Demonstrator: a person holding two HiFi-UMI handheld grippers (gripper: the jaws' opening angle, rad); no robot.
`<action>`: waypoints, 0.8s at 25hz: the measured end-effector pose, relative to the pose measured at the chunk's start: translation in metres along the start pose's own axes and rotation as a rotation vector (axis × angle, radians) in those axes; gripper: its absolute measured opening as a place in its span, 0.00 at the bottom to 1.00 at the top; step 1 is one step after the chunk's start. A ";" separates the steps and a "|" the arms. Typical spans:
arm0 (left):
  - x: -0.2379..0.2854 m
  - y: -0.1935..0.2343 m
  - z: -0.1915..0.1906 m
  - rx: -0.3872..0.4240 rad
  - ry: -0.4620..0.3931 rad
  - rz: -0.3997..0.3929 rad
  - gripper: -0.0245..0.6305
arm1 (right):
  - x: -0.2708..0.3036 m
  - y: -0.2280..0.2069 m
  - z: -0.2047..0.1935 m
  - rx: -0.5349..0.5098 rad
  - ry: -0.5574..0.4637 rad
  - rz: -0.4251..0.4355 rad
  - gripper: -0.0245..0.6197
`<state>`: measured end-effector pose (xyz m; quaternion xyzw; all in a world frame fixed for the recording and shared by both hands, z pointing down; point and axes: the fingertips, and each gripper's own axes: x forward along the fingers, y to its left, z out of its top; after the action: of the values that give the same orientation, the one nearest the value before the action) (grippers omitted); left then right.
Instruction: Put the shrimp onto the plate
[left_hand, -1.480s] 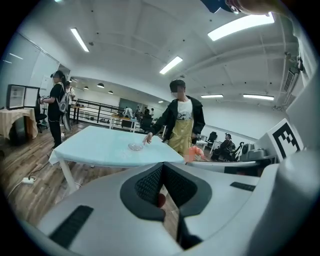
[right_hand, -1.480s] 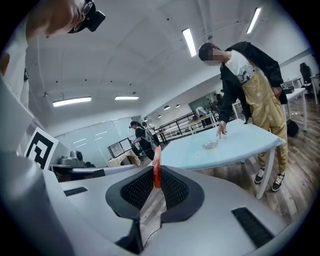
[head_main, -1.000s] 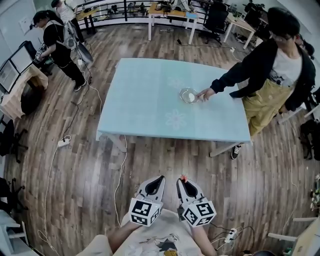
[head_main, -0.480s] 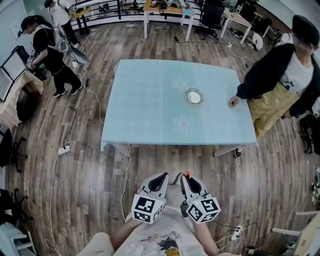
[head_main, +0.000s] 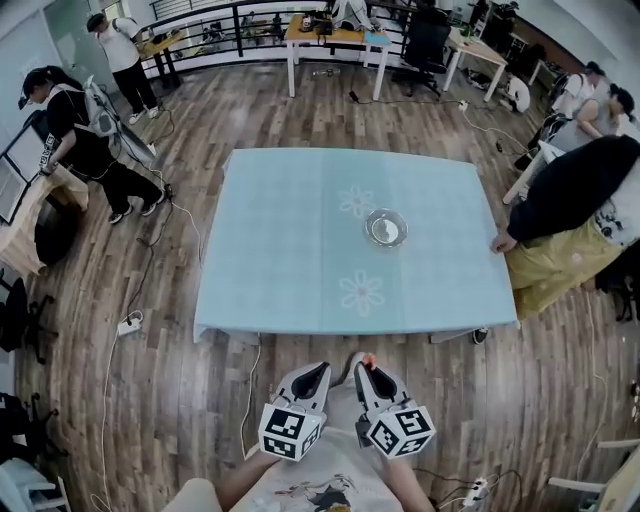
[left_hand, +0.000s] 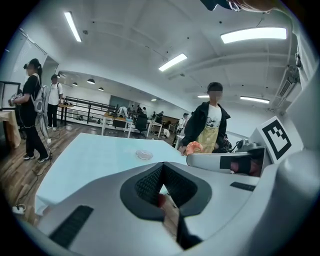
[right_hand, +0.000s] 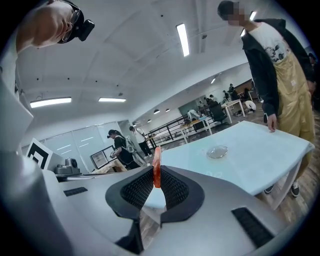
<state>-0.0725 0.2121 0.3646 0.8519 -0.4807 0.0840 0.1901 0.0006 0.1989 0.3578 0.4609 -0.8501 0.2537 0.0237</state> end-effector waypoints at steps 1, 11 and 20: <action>0.012 0.001 0.004 0.004 0.006 0.001 0.05 | 0.005 -0.010 0.005 0.002 0.002 -0.002 0.13; 0.150 -0.008 0.067 0.071 0.036 0.020 0.05 | 0.063 -0.120 0.083 -0.014 0.009 0.031 0.13; 0.241 0.000 0.104 0.042 0.000 0.111 0.05 | 0.120 -0.204 0.111 -0.030 0.099 0.145 0.13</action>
<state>0.0496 -0.0191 0.3484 0.8277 -0.5254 0.1045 0.1673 0.1154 -0.0347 0.3774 0.3844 -0.8828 0.2645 0.0544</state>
